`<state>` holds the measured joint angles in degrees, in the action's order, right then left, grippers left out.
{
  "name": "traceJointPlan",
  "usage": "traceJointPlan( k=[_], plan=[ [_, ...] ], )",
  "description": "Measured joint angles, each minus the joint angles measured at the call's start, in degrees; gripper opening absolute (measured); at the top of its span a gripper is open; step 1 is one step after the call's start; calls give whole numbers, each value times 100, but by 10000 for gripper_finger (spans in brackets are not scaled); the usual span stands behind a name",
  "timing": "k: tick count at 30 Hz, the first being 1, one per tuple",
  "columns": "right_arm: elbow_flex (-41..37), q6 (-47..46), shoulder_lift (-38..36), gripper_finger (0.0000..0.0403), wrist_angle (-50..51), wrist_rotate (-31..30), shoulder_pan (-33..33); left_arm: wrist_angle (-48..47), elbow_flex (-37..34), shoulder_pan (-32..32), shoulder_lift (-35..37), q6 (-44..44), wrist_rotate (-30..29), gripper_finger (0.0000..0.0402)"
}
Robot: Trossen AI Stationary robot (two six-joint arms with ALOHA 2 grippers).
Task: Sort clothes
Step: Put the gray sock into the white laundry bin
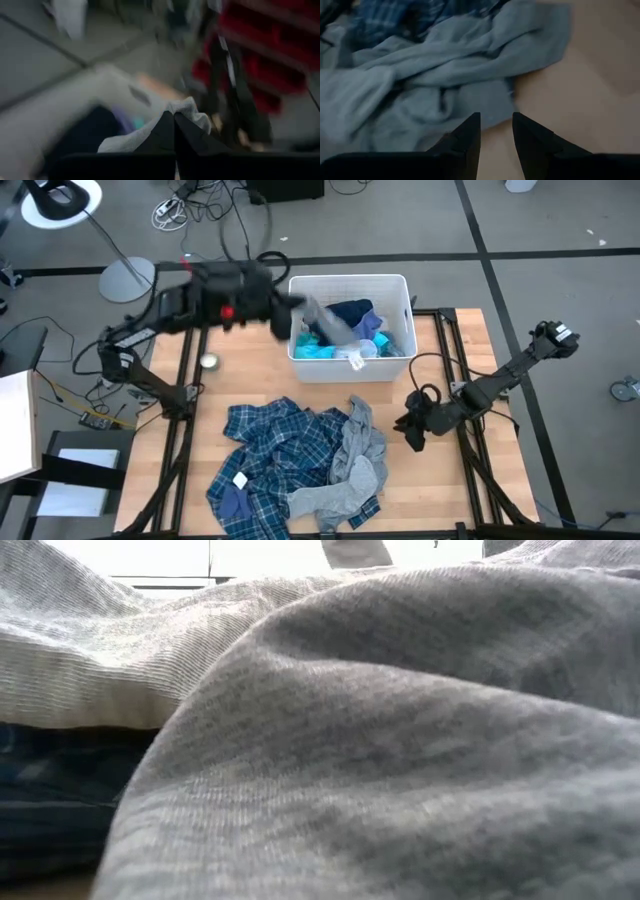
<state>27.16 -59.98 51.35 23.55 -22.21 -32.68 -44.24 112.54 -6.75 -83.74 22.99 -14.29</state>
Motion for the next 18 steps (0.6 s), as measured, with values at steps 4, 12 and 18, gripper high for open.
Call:
traceJointPlan(
  k=[4,12,18],
  plan=[
    [-22,620,-2,114,-125,470,515,726,1,-759,-63,-284,-111,0],
    [-29,1437,-2,114,-239,1318,1278,620,-143,-1305,-650,-292,602,25],
    [-29,1764,-4,114,-429,1732,1599,692,-143,-1421,-1165,99,1648,88]
  ],
)
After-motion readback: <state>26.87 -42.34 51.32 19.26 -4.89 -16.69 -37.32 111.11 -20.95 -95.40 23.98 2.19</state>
